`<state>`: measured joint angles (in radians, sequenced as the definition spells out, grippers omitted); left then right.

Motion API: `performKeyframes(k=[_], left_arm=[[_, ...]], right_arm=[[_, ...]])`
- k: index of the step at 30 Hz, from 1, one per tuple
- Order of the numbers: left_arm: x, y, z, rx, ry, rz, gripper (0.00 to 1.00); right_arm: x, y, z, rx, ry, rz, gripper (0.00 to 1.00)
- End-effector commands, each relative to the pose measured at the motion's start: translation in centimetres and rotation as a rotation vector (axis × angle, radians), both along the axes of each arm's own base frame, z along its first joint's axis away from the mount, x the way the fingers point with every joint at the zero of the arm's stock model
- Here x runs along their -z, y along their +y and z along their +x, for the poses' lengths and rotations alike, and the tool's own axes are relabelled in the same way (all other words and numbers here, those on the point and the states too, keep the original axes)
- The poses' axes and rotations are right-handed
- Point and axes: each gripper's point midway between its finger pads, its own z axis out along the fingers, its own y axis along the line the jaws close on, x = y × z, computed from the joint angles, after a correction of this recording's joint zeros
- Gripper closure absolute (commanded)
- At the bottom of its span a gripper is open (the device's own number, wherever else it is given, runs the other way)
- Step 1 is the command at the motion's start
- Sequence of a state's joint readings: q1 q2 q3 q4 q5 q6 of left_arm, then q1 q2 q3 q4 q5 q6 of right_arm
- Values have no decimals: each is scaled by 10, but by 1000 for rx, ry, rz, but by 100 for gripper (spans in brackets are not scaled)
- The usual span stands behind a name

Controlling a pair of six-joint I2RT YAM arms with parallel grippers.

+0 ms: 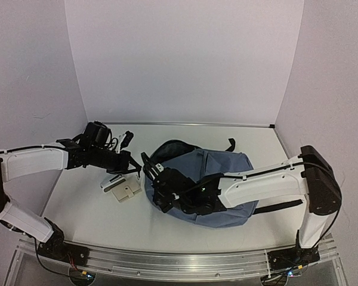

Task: Pack the student bag
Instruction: Zip the student bag at the center of the board.

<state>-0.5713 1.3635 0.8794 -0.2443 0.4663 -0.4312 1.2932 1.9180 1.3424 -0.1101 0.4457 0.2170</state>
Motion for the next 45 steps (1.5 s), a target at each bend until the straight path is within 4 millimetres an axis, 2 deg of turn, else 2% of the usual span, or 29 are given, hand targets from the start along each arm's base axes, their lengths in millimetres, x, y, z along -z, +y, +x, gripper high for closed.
performKeyframes(k=[1, 4, 11, 13, 15, 16, 17, 19, 21, 24, 26, 28, 32, 36, 45], left_arm=[[-32, 7, 50, -105, -189, 27, 100], [-32, 6, 60, -109, -214, 49, 100], [-15, 20, 87, -195, -236, 194, 100], [-13, 18, 88, -191, -232, 192, 100], [-11, 9, 79, -129, -214, 147, 100], [-10, 1, 70, -80, -198, 110, 100], [-8, -5, 62, -38, -177, 73, 100], [-3, -14, 45, 26, -129, 16, 100], [5, -20, 29, 65, -90, -14, 100], [14, -25, 12, 91, -56, -14, 100], [15, -25, 6, 91, -51, -10, 100], [12, -23, 4, 80, -56, -5, 100], [-2, -19, 1, 68, -82, -23, 100], [-10, -17, -4, 65, -92, -33, 100], [-16, -12, -9, 63, -100, -27, 100]], right_arm=[[-5, -11, -40, -93, 104, 17, 100], [-1, -12, -57, -131, 149, 20, 100], [4, -9, -98, -214, 250, 19, 100], [4, -5, -110, -240, 296, 36, 100], [0, -4, -112, -217, 317, 65, 99], [-6, -5, -108, -184, 311, 89, 96], [-14, -5, -102, -153, 296, 112, 83], [-34, -6, -92, -101, 265, 159, 50], [-51, -6, -78, -53, 241, 200, 30], [-58, -5, -62, -17, 215, 207, 19], [-53, -2, -51, 1, 204, 191, 18], [-47, -1, -38, 20, 204, 180, 21], [-43, 5, -12, 26, 208, 170, 36], [-39, 19, 0, -14, 217, 161, 48], [-29, 42, 17, -45, 230, 177, 50]])
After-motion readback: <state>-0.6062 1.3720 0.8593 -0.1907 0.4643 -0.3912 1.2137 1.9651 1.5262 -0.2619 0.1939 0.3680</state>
